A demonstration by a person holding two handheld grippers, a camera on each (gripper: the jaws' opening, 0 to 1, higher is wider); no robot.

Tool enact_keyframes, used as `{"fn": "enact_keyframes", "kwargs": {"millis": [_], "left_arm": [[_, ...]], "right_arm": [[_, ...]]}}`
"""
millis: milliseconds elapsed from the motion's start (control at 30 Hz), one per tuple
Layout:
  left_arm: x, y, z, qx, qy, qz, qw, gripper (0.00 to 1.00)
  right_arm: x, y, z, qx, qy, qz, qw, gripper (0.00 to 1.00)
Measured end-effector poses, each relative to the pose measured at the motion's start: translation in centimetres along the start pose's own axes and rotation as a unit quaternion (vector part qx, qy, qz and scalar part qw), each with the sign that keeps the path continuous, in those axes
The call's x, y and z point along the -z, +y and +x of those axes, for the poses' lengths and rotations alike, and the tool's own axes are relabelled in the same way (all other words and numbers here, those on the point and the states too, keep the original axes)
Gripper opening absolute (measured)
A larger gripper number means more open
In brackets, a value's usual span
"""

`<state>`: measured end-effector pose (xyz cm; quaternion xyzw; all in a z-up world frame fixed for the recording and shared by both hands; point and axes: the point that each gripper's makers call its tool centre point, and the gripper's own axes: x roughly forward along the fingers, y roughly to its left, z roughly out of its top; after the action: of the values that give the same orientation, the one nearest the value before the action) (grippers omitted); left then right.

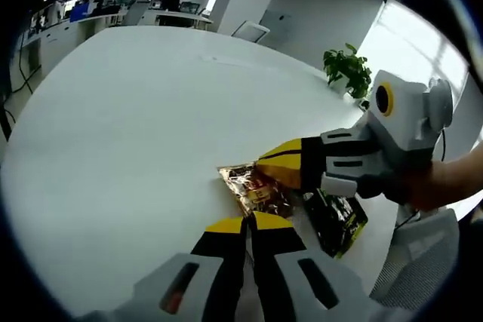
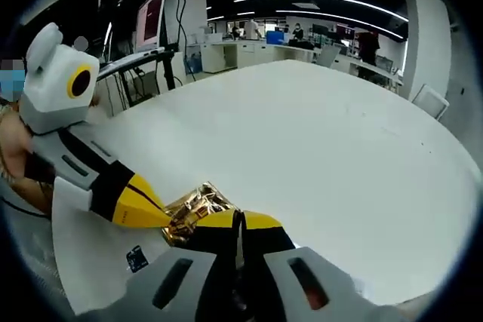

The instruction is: Arrange the skincare products in the storage area until every visible bottle or jar stands upright without overlapping.

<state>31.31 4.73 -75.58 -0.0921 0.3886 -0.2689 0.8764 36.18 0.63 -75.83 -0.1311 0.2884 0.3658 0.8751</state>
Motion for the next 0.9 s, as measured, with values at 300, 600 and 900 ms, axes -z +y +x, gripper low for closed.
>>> {"fn": "enact_keyframes", "kwargs": {"millis": [300,600,900], "left_arm": [[0.2,0.2,0.3,-0.003,0.003,0.018,0.9998,0.00],[-0.8,0.3,0.1,-0.012,-0.009,0.070,0.9974,0.19],[-2.0,-0.5,1.5,-0.010,0.002,0.178,0.9840,0.22]], "right_arm": [[0.5,0.0,0.5,-0.002,0.006,-0.008,0.9999,0.02],[0.4,-0.1,0.7,-0.005,0.005,-0.020,0.9998,0.02],[0.4,-0.2,0.9,-0.012,0.004,-0.034,0.9993,0.02]]}}
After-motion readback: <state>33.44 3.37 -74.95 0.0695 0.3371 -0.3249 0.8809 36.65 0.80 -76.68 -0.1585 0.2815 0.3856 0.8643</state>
